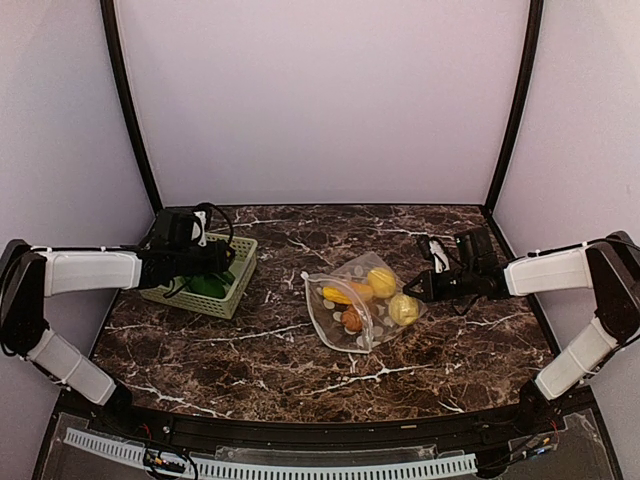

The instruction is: Open the zip-top bag and remove the fake food

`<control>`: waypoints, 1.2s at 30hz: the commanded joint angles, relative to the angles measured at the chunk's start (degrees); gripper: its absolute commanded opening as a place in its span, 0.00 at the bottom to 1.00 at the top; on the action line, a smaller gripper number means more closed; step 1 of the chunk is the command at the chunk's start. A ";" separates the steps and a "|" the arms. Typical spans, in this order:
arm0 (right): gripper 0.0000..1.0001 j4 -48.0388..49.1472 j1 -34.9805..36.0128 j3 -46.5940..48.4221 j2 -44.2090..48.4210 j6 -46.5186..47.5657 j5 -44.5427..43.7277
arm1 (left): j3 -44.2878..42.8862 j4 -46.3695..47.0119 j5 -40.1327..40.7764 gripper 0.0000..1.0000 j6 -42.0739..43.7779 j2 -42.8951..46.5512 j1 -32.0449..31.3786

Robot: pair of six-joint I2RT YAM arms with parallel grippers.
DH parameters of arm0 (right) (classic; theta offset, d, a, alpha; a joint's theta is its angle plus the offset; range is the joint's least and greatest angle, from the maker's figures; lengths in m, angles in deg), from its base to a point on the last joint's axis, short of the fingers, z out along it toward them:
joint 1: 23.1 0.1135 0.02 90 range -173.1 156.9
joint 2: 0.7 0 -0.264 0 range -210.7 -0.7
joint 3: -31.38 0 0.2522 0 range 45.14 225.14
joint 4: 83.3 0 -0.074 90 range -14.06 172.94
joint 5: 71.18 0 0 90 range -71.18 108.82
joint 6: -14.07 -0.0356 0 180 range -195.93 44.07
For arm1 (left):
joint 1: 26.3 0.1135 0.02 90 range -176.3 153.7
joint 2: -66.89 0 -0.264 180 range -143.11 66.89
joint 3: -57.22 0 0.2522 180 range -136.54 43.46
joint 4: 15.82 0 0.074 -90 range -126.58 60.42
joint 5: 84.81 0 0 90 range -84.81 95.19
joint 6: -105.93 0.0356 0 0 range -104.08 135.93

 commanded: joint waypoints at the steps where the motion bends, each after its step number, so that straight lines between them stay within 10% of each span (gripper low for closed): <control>1: 0.00 -2.24 -0.18 0.59 -0.55 0.55 -0.39 | -1.89 -2.31 0.99 0.53 -2.49 -3.60 2.23; 19: 0.00 -1.84 -0.18 1.49 -2.15 0.47 0.22 | -8.37 0.46 -3.37 0.71 -2.47 -14.95 4.22; 36: 0.00 -0.04 -0.19 0.32 -1.90 -1.15 2.21 | -0.33 4.84 -5.97 0.81 2.06 0.76 -0.36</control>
